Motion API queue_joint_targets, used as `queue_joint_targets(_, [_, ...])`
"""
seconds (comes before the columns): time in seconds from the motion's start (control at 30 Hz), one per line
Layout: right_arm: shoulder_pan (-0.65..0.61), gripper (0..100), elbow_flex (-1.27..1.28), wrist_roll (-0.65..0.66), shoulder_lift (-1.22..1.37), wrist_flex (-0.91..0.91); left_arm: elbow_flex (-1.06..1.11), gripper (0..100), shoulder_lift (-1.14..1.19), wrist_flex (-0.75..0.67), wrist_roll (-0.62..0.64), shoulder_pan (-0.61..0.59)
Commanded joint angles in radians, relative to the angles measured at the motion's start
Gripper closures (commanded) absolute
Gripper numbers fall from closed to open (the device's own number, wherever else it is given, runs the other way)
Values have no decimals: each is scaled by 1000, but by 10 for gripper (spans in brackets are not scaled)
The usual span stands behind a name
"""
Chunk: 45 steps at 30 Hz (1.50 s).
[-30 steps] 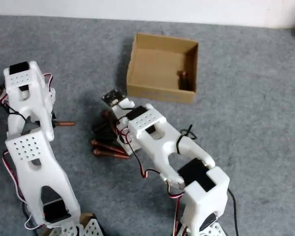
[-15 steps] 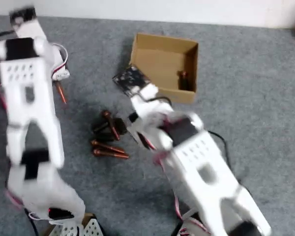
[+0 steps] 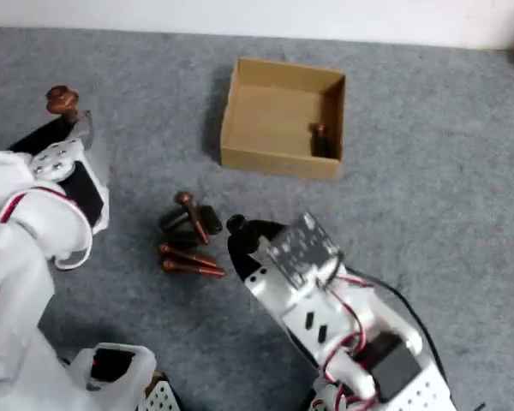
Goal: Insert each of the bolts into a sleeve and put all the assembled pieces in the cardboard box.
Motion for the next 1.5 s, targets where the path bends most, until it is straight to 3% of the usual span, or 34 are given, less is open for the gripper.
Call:
queue_joint_targets(0.0, [-16, 993, 171, -14, -203, -116, 137, 996, -107, -75, 37, 139])
queue_joint_targets(0.13, [-16, 993, 245, -14, -314, -117, 458, 996, -283, -189, 11, 262])
queue_joint_targets(0.37, [-16, 993, 259, -14, -394, -58, 1116, 996, -707, -540, -72, 280])
queue_joint_targets(0.5, [-18, 993, 266, -14, -392, -54, 1385, 996, -791, -713, -68, 375])
queue_joint_targets(0.63, [-18, 993, 331, -14, -392, -59, 1415, 996, -806, -882, -26, 466])
queue_joint_targets(0.83, [-18, 993, 331, -14, -392, -59, 1461, 996, -808, -1076, 100, 473])
queue_joint_targets(1.47, [12, 993, 331, -14, -392, -61, 1466, 996, -814, -964, 117, 547])
